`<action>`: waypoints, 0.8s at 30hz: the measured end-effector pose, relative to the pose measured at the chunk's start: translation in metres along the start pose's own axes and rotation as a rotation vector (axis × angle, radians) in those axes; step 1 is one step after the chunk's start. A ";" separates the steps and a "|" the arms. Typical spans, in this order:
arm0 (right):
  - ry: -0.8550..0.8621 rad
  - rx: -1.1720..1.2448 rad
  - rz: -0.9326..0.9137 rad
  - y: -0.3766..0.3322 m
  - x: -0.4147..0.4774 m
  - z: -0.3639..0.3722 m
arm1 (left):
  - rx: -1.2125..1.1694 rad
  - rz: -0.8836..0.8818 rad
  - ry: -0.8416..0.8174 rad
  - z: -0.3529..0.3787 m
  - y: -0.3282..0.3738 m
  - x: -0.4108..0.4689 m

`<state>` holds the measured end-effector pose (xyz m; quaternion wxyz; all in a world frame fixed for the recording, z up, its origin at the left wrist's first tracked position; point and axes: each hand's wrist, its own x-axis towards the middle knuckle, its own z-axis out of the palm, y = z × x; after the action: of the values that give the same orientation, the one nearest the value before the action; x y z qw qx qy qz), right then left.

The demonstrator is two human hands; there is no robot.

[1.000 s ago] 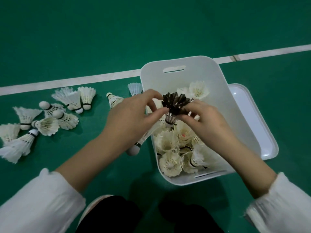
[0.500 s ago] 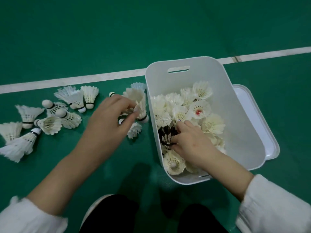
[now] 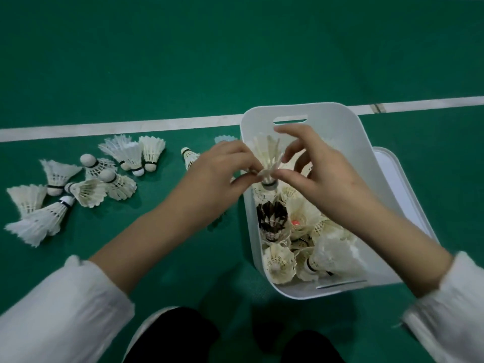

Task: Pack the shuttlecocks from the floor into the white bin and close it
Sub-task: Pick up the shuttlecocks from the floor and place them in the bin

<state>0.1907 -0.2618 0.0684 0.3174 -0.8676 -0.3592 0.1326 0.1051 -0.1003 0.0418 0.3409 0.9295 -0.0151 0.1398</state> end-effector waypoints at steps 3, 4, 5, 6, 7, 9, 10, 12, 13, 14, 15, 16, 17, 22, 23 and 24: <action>-0.075 -0.143 -0.104 0.000 0.012 -0.002 | -0.032 -0.014 0.007 -0.002 -0.003 0.002; -0.062 -0.189 -0.123 0.001 0.016 -0.004 | -0.036 -0.017 0.000 -0.003 -0.003 0.003; -0.037 -0.213 -0.120 0.002 0.020 -0.007 | -0.043 -0.027 -0.007 -0.006 -0.003 0.004; -0.009 -0.219 -0.096 0.005 0.024 -0.009 | -0.054 -0.038 -0.005 -0.009 -0.004 0.004; 0.023 -0.210 -0.063 0.008 0.026 -0.011 | -0.069 -0.049 0.018 -0.011 -0.006 0.004; 0.080 -0.150 0.005 0.014 0.027 -0.008 | -0.105 -0.102 0.112 -0.014 -0.011 0.002; 0.078 -0.135 0.039 0.018 0.026 -0.003 | -0.104 -0.158 0.146 -0.013 -0.017 0.000; -0.010 -0.205 0.081 0.027 0.023 0.014 | -0.021 -0.343 0.059 -0.006 -0.036 -0.007; -0.069 -0.248 0.089 0.033 0.023 0.023 | 0.059 -0.447 -0.058 0.001 -0.048 -0.012; -0.116 -0.282 0.093 0.037 0.022 0.031 | 0.152 -0.527 -0.191 0.010 -0.061 -0.019; -0.149 -0.318 0.092 0.041 0.023 0.038 | 0.241 -0.573 -0.307 0.021 -0.073 -0.026; -0.174 -0.359 0.087 0.045 0.024 0.042 | 0.315 -0.590 -0.388 0.031 -0.084 -0.034; -0.196 -0.398 0.081 0.048 0.027 0.045 | 0.369 -0.585 -0.434 0.041 -0.092 -0.040; -0.386 -0.530 0.098 0.059 0.042 0.056 | 0.441 -0.511 -0.453 0.070 -0.110 -0.054; -0.419 -0.551 0.108 0.060 0.045 0.059 | 0.443 -0.504 -0.438 0.072 -0.111 -0.054; -0.442 -0.567 0.122 0.059 0.048 0.061 | 0.438 -0.500 -0.420 0.073 -0.113 -0.055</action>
<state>0.2287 -0.2317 -0.0166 -0.0294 -0.8914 -0.3890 0.2307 0.0848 -0.0643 -0.0974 0.1473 0.9637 0.1726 -0.1410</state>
